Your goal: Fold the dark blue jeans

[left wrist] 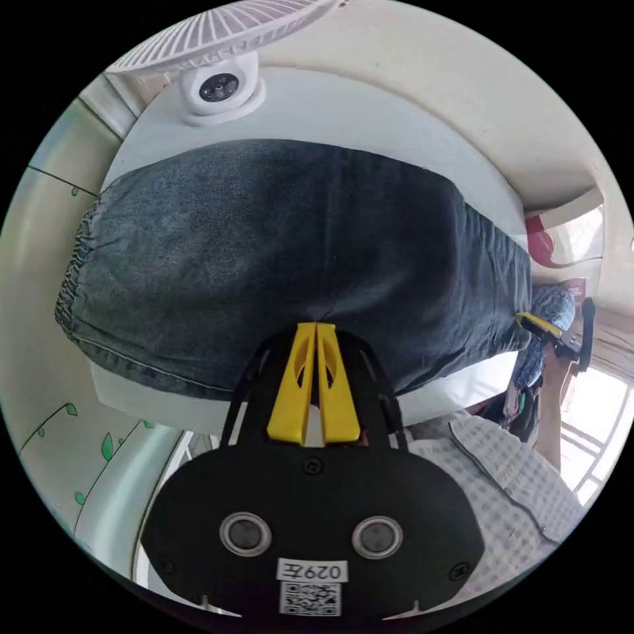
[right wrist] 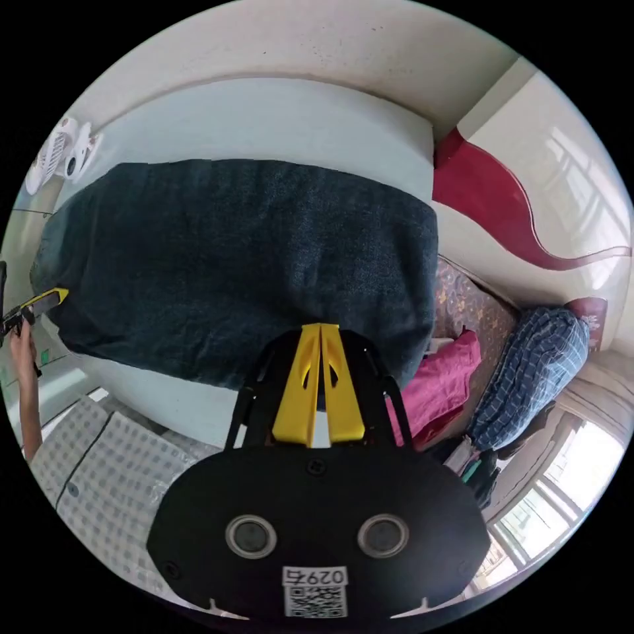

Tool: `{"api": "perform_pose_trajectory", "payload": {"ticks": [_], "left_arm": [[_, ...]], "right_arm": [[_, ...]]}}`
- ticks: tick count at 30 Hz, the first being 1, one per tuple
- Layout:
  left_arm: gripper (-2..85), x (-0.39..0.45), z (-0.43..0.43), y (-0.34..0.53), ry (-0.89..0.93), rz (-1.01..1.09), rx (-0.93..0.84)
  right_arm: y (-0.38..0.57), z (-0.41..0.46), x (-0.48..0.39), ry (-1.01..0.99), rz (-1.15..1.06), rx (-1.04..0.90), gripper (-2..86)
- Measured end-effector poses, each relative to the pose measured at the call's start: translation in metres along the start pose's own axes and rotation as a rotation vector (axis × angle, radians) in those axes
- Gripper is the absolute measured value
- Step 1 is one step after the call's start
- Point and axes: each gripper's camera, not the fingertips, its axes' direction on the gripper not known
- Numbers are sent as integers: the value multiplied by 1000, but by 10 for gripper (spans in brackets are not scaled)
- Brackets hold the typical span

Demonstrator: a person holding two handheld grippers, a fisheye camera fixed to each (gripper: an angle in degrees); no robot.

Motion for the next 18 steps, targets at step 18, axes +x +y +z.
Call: {"api": "perform_pose_trajectory", "payload": {"ticks": [18], "left_arm": [[-10, -228, -51, 114, 436, -207, 78]], "right_arm": [[-164, -22, -254, -250, -645, 55, 51]]}}
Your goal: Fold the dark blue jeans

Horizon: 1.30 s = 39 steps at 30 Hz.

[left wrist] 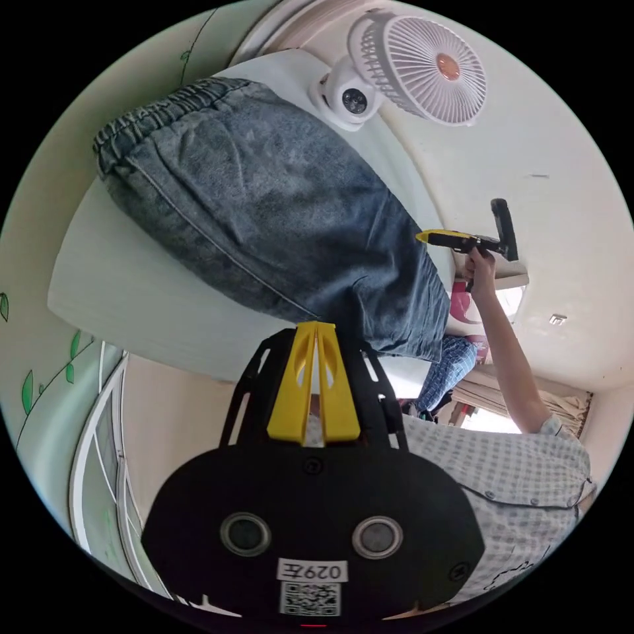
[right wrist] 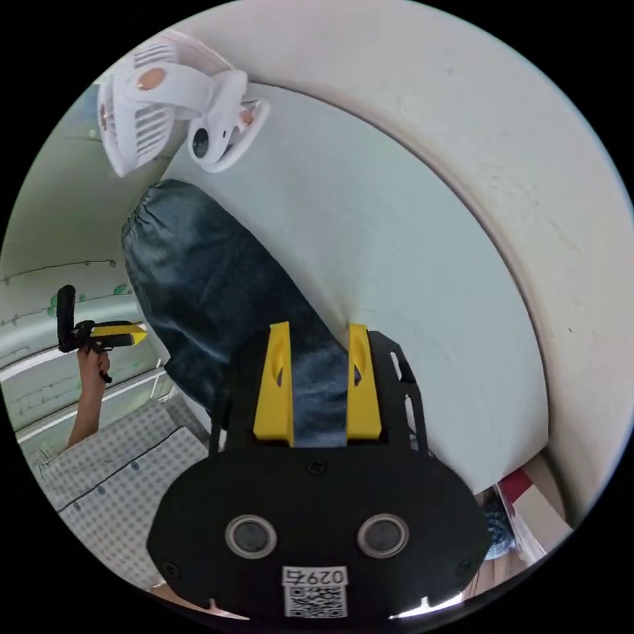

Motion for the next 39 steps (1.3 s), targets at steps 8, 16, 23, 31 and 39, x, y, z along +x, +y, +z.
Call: {"api": "perform_pose_trajectory", "payload": {"ticks": [8, 16, 23, 31, 39], "left_arm": [[-10, -32, -34, -32, 52, 103, -85], [-10, -45, -60, -48, -16, 245, -228], [-9, -105, -98, -26, 40, 190, -234], [5, -131, -155, -25, 204, 241, -100], [233, -146, -144, -39, 326, 161, -182]], "right_arm": [[14, -18, -56, 67, -36, 230, 3], [-55, 114, -58, 16, 22, -168, 61], [-35, 99, -126, 203, -80, 42, -2], [21, 109, -214, -34, -234, 62, -5], [49, 228, -288, -241, -246, -251, -6]]}}
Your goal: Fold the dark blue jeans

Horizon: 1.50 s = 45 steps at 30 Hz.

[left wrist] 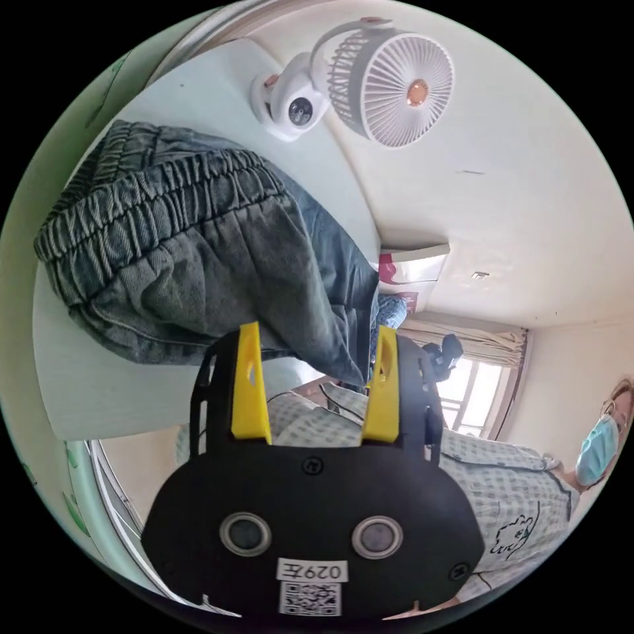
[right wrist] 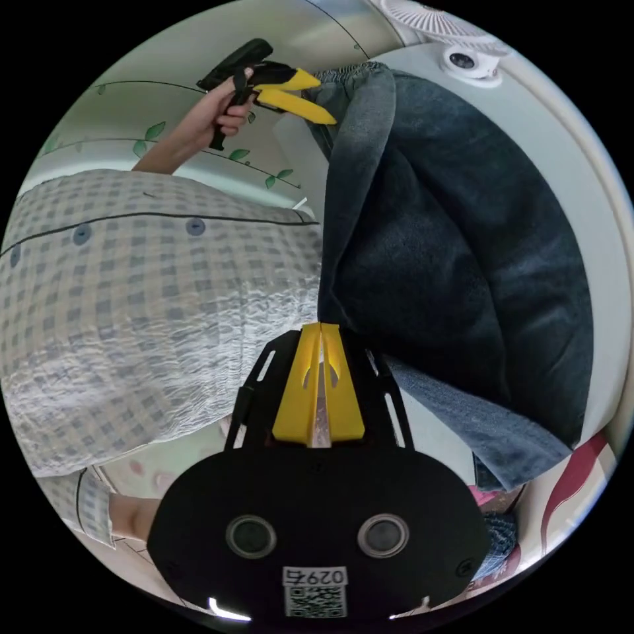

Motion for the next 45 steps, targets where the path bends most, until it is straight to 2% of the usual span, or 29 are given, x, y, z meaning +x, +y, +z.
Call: {"api": "perform_pose_trajectory", "payload": {"ticks": [2, 4, 6, 8, 10, 12, 16, 18, 20, 25, 27, 29, 30, 31, 35, 37, 39, 41, 43, 45], "left_arm": [[232, -1, 10, -7, -55, -16, -34], [189, 5, 18, -13, -187, -10, -60], [110, 14, 21, -15, -361, -14, -76], [66, 16, 19, -9, -403, -14, -64], [5, 15, 7, 5, -332, -11, -15], [-5, 23, -27, 44, -227, 4, 146], [-9, 22, -63, 116, -177, -48, 263], [-10, 6, -56, 153, -167, -131, 262], [-10, -7, -44, 176, -174, -216, 257], [-10, -14, -28, 224, -66, -332, 405], [-10, 11, -45, 253, -71, -345, 608], [-10, 44, -63, 279, -134, -339, 806], [-10, 68, -71, 285, -186, -313, 885], [-10, 79, -74, 281, -203, -283, 890], [-10, 133, -58, 179, -219, -39, 653], [-10, 139, -31, 118, -282, -11, 505], [-10, 130, 20, 47, -397, -58, 160], [-10, 123, 61, 22, -413, -57, -100], [-10, 130, 88, 21, -580, -39, -192], [-10, 138, 112, 29, -1011, -32, -263]], "right_arm": [[-8, 6, -8, -1, -22, 10, -6], [-17, 6, -16, -4, -61, 17, -6], [-30, 8, -24, -11, -125, -18, -6], [-42, 12, -27, -31, -178, -49, -6], [-55, 16, -25, -69, -203, -107, -5], [-69, 9, -16, -140, -206, -129, -5], [-84, -28, 9, -276, -189, 130, -5], [-106, -36, 26, -197, -106, 227, -5], [-134, -28, 29, -75, -42, 193, -5], [-212, 20, 3, 301, 15, 103, -5], [-240, 51, -18, 476, -15, 27, -5], [-251, 69, -33, 546, -52, -19, -6], [-254, 74, -42, 585, -77, 0, -6], [-255, 76, -45, 598, -81, -7, -6], [-258, 81, -52, 597, -109, -15, -5], [-257, 78, -48, 548, -89, 0, -5], [-254, 70, -39, 498, -5, 29, -5], [-249, 64, -33, 499, 60, 56, -5], [-245, 58, -30, 552, 92, 75, -5], [-245, 51, -28, 646, 105, 92, -5]]}}
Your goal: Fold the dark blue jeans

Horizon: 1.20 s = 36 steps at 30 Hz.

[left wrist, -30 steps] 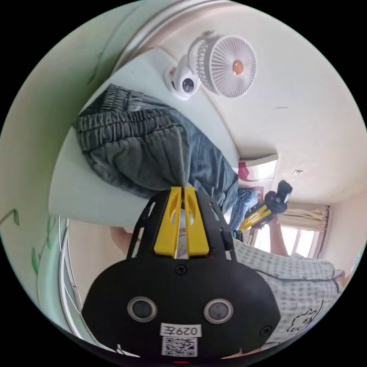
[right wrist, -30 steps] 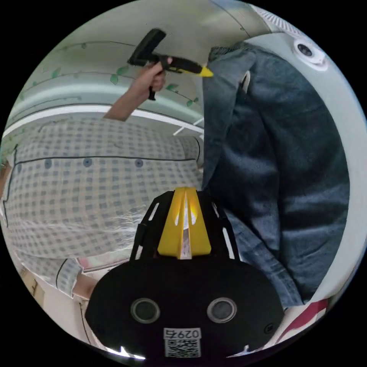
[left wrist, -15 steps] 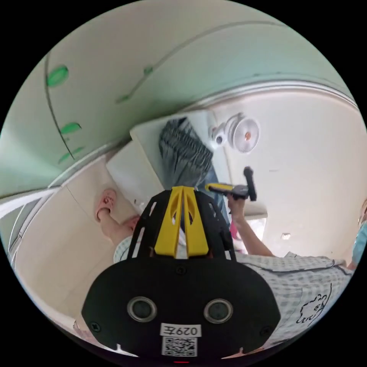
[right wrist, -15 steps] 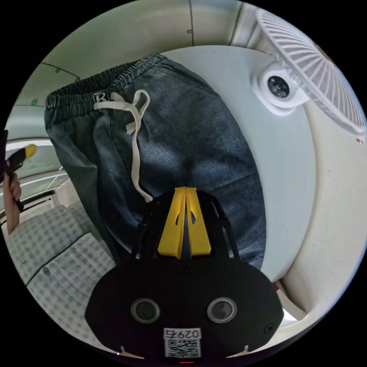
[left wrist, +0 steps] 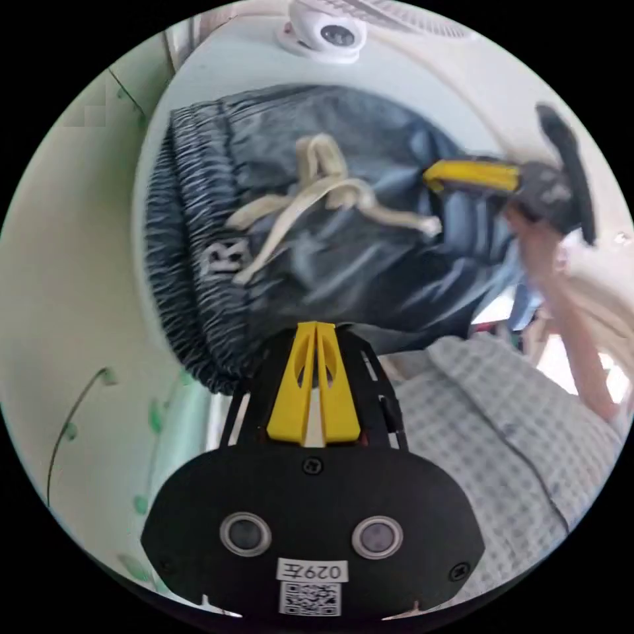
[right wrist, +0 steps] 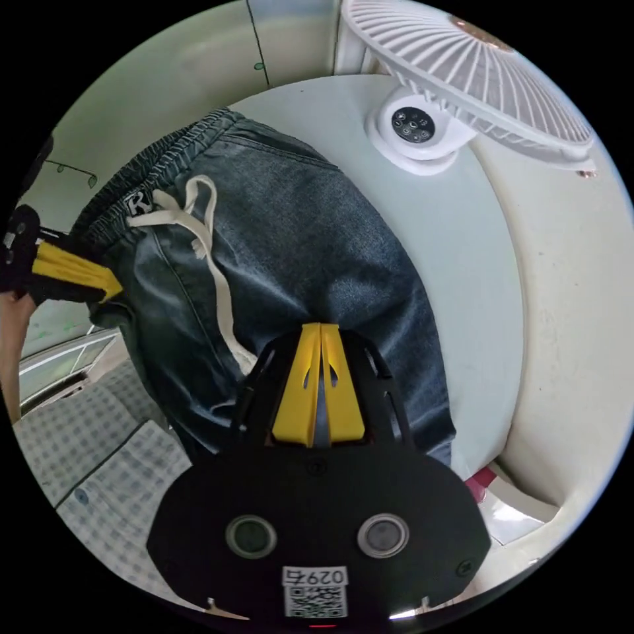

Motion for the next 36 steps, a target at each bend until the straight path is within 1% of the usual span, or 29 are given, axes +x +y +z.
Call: {"api": "perform_pose_trajectory", "payload": {"ticks": [1, 2, 4, 5, 8, 10, 12, 13, 14, 16, 18, 19, 21, 23, 24, 25, 27, 29, 32, 35, 36], "left_arm": [[-10, 4, 2, 0, -75, 10, -1], [-10, 10, 2, -1, -86, 38, 36], [-10, 8, -4, -7, 13, 26, 66], [-10, 8, -15, -11, 73, 21, 114], [-10, 10, -40, -25, 71, -3, 182], [-10, 12, -53, -36, 143, 13, 239], [-10, 18, -64, -52, 314, 59, 279], [-10, 21, -65, -57, 331, 68, 278], [-10, 29, -64, -66, 315, 77, 275], [-10, 45, -56, -82, 219, 80, 238], [-10, 66, -40, -103, 157, 104, 177], [-10, 72, -39, -107, 145, 124, 174], [-10, 90, -46, -114, 42, 147, 205], [-10, 100, -51, -120, -67, 142, 244], [-10, 103, -53, -127, -94, 139, 253], [-10, 104, -55, -131, -92, 138, 242], [-10, 100, -59, -144, -90, 96, 217], [-10, 96, -62, -151, -124, 51, 224], [-10, 99, -65, -164, -103, 33, 182], [-10, 125, -67, -174, -191, 72, 107], [-10, 139, -74, -172, -226, 81, 116]], "right_arm": [[-1, -2, 2, 17, 4, 5, -5], [-4, -6, 6, 37, -1, 28, -5], [-10, -12, 11, 58, -36, 60, -5], [-13, -17, 16, 52, -39, 63, -5], [-16, -29, 38, 12, -4, 91, -5], [-12, -37, 54, -42, 55, 95, -5], [9, -53, 67, -91, 92, 120, -5], [20, -61, 69, -93, 117, 152, -5], [43, -76, 71, -107, 168, 207, -5], [82, -90, 73, -154, 228, 209, -5], [135, -92, 75, -207, 326, 123, -5], [149, -90, 76, -213, 352, 92, -5], [191, -81, 80, -248, 439, -24, -5], [206, -78, 86, -345, 482, -39, -5], [209, -80, 89, -369, 488, -39, -6], [210, -86, 91, -335, 489, -7, -6], [203, -103, 96, -241, 423, -19, -6], [201, -116, 100, -220, 360, 15, -6], [207, -134, 123, -358, 312, 83, -6], [227, -150, 145, -474, 198, 74, -5], [249, -162, 160, -524, 222, 105, -5]]}}
